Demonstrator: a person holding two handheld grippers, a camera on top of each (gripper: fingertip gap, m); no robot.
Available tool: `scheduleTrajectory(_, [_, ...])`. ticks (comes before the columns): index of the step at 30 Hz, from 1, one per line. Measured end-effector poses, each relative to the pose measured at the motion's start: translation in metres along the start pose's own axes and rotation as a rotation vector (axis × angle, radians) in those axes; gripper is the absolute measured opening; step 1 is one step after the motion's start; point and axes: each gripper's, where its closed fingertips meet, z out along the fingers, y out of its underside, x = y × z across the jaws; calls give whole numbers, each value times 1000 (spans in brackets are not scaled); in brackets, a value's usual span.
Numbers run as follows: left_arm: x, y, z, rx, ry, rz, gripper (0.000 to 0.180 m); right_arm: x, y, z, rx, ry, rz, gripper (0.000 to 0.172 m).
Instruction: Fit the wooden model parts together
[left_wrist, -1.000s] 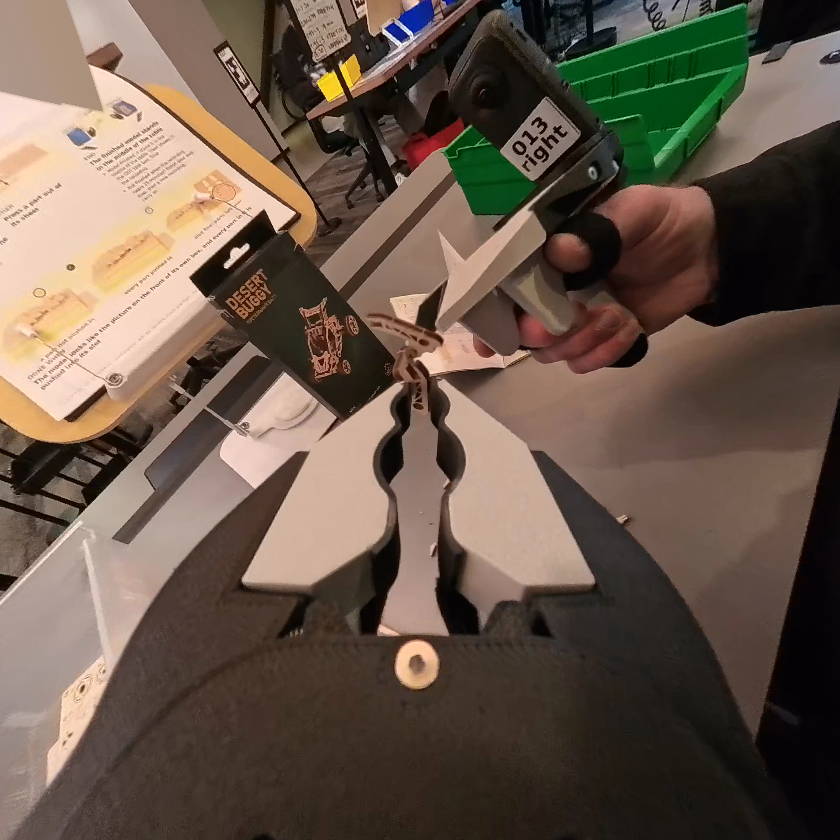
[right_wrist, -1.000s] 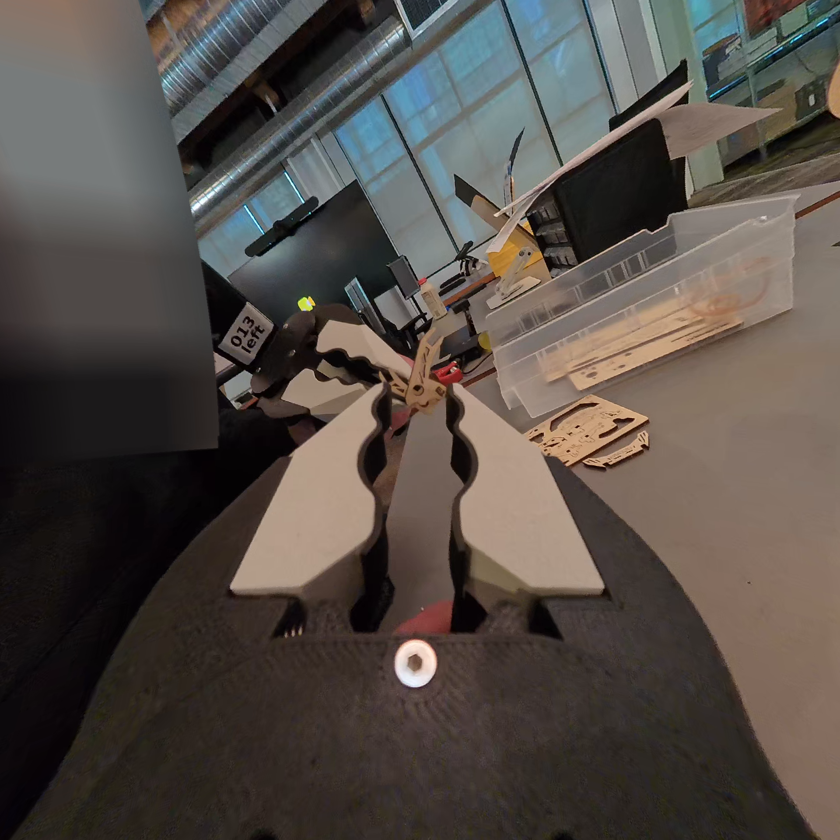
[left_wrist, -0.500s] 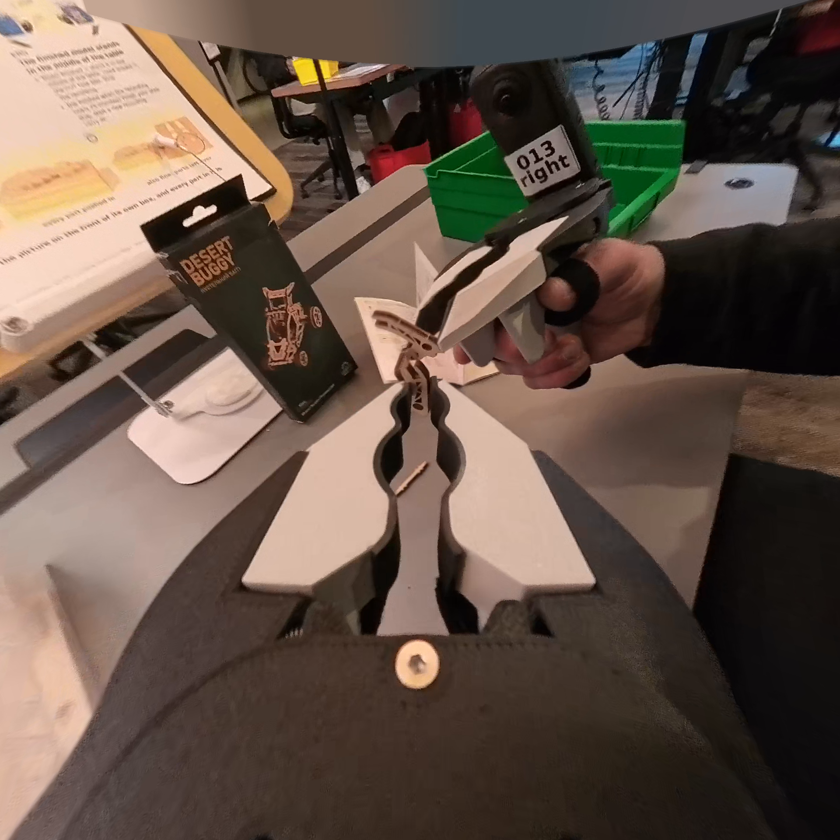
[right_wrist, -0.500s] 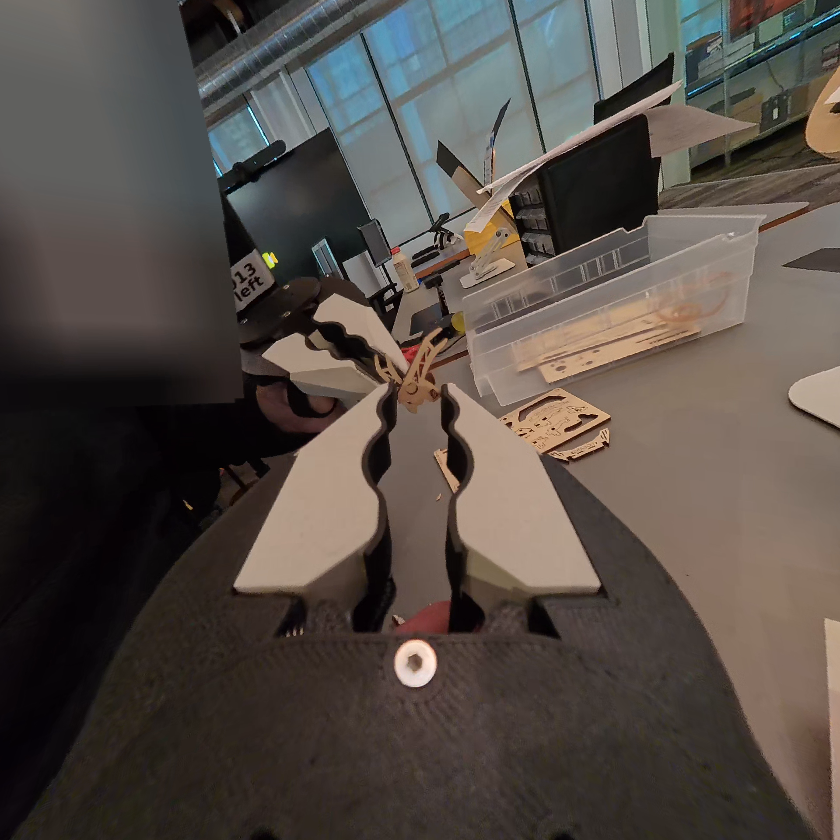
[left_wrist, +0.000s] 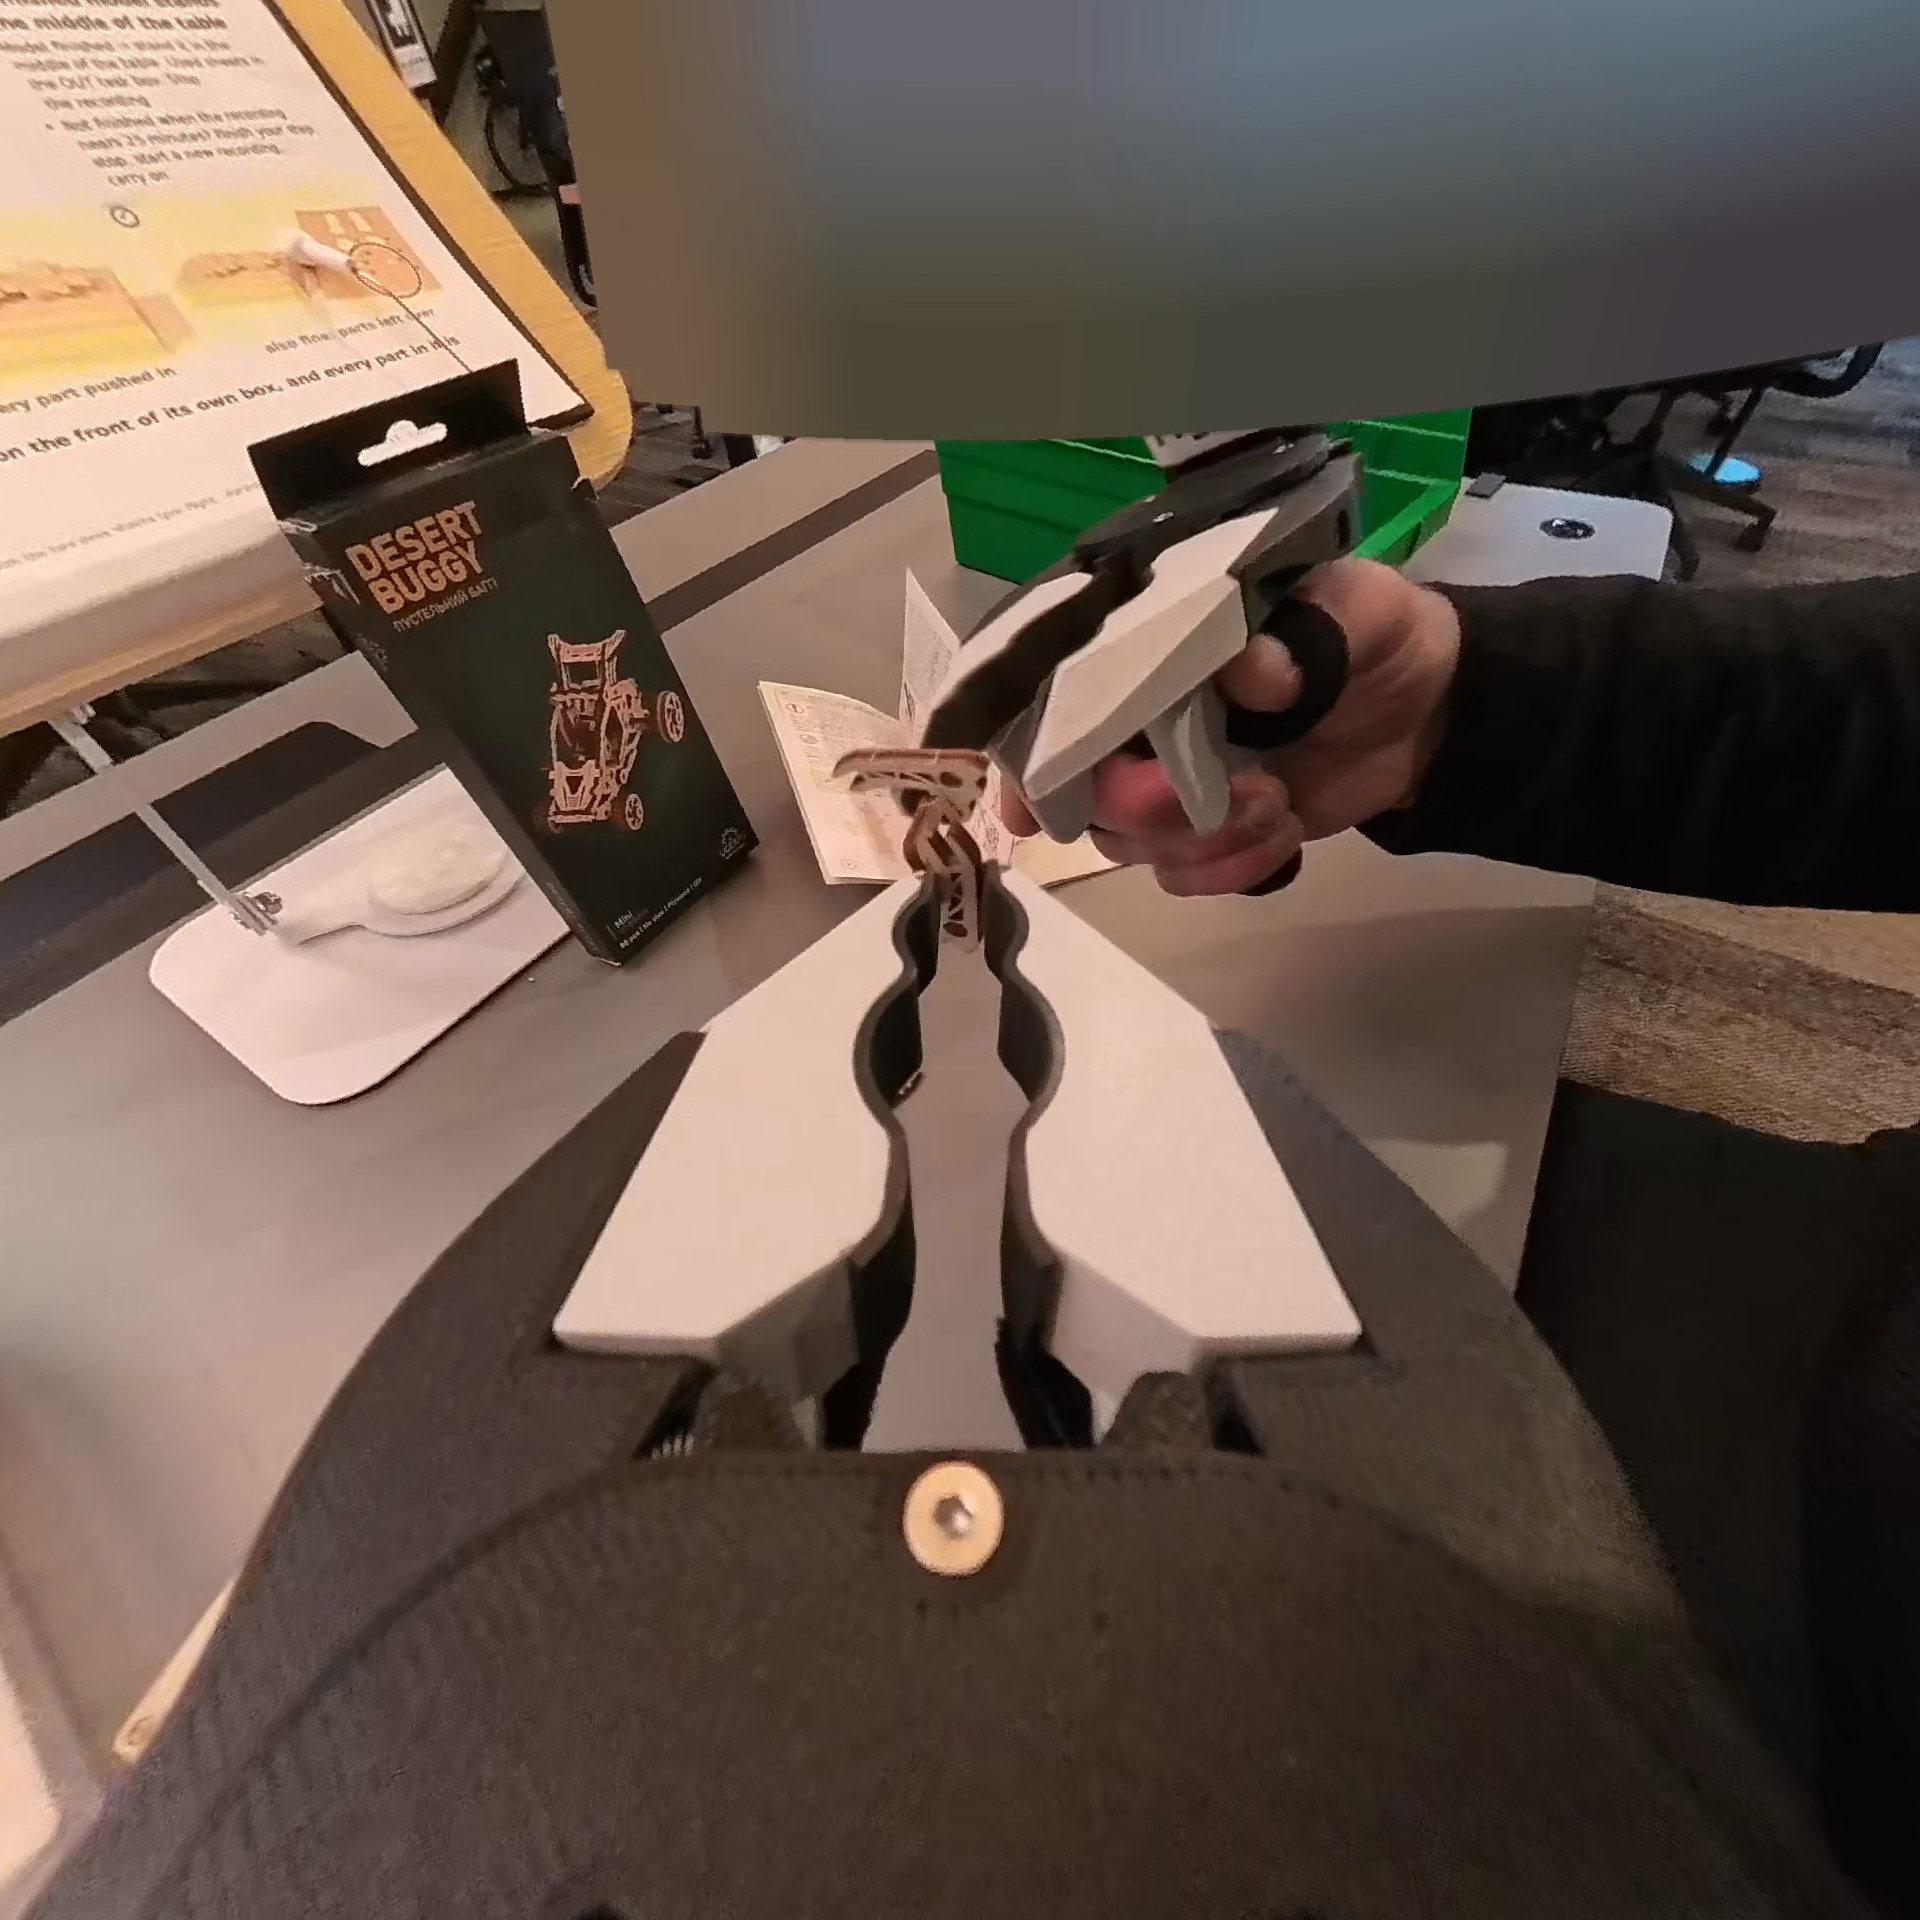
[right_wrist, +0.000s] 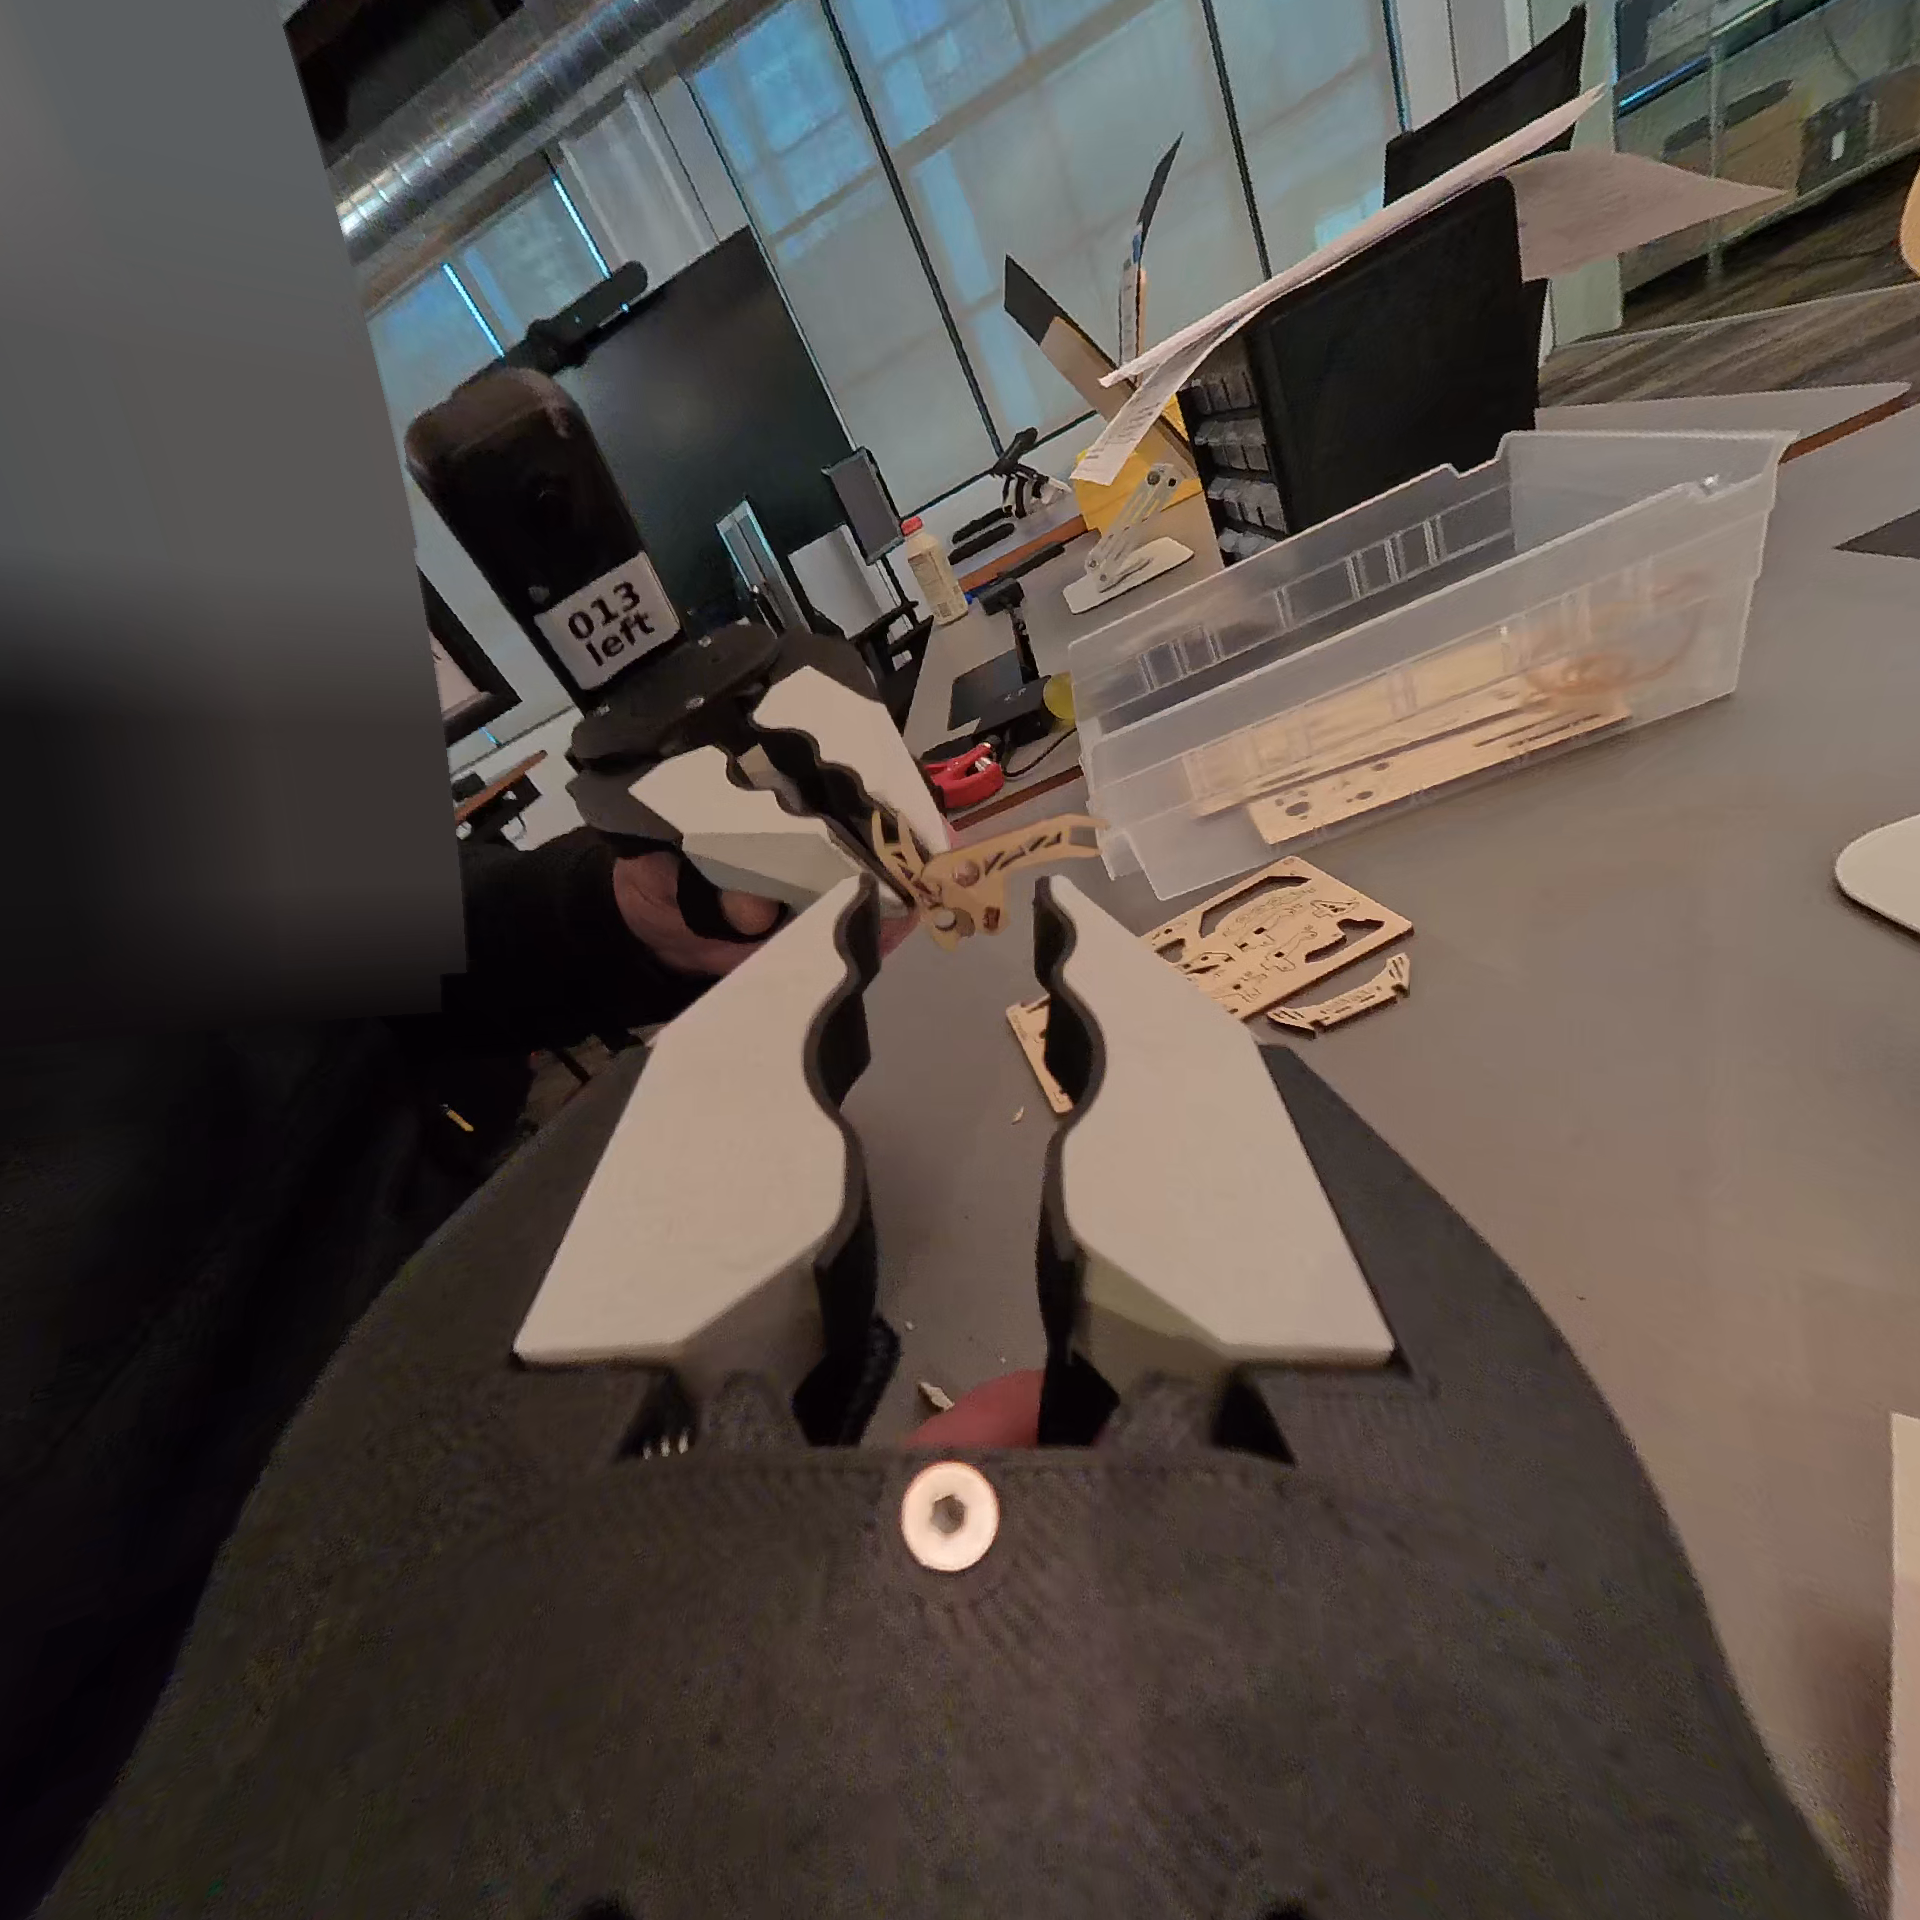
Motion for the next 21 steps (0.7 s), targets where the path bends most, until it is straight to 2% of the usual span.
scheduleTrajectory(4, [1,1,1,-7,3,7,5,2,5,2,-37,3,15,29])
scheduleTrajectory(10, [-1,5,0,0,14,-12,6,5,0,2,-1,-4,58,26])
scheduleTrajectory(16, [2,11,2,-46,-7,112,6,12,3,7,-16,-19,192,27])
scheduleTrajectory(21, [3,16,4,-75,-23,138,6,13,1,6,5,-43,202,8])
